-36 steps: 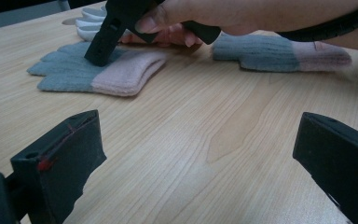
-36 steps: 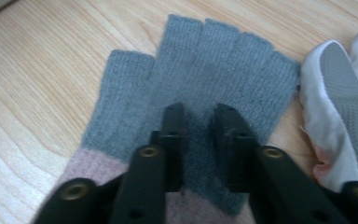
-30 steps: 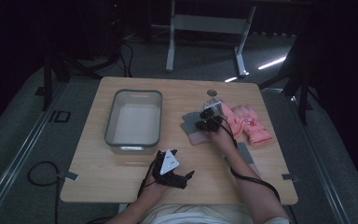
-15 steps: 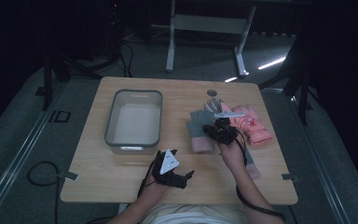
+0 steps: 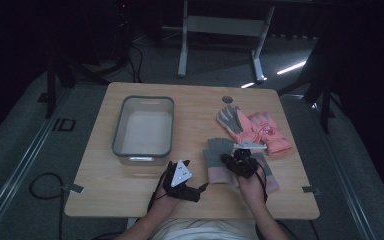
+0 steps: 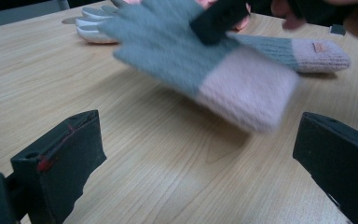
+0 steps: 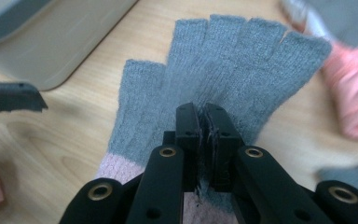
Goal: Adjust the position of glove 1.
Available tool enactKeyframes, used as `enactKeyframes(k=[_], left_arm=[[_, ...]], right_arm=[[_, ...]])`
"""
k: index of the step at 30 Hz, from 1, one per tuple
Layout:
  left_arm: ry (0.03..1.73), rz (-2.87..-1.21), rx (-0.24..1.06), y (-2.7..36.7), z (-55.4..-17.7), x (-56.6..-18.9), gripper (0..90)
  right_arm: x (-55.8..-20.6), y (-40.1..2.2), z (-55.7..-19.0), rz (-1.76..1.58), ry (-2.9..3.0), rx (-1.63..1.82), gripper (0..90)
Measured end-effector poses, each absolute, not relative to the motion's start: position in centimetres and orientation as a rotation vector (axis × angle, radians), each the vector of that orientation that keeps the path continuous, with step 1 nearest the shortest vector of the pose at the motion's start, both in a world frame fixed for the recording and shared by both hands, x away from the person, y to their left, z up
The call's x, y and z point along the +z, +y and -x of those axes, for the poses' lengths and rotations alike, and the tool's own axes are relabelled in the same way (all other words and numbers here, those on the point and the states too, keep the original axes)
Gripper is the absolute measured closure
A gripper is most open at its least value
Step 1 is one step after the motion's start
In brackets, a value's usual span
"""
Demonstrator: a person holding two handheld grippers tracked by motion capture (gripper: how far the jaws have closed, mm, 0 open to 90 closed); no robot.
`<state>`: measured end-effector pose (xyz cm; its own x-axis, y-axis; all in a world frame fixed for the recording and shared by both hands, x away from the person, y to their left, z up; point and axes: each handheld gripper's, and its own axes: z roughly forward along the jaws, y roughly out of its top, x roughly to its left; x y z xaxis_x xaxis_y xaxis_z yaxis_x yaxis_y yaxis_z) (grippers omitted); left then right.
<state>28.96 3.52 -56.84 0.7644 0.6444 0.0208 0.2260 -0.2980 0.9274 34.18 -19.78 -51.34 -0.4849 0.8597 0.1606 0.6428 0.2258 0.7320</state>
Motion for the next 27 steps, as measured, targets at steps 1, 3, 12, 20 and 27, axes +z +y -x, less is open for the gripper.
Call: enactKeyframes(k=[1,3,12,20,27], left_arm=[[0.667,-1.868,0.479,3.5,-29.0,-56.8,1.2],[0.668,-1.868,0.479,3.5,-29.0,-56.8,1.1],[0.660,-1.868,0.478,3.5,-28.9,-56.8,1.2],[0.662,-1.871,0.478,3.5,-29.0,-56.8,1.2],[0.660,-1.873,0.479,3.5,-28.9,-56.8,1.1]], right_arm=[[-51.5,-19.7,-34.1,-1.422,2.240,1.130,85.0],[-51.7,-19.6,-33.9,-1.422,2.231,1.126,85.0],[-54.0,-18.6,-33.1,-1.451,2.244,1.072,85.0],[-54.7,-18.1,-33.2,-1.485,2.227,1.073,84.8],[-55.6,-18.0,-33.2,-1.503,2.203,1.048,78.5]])
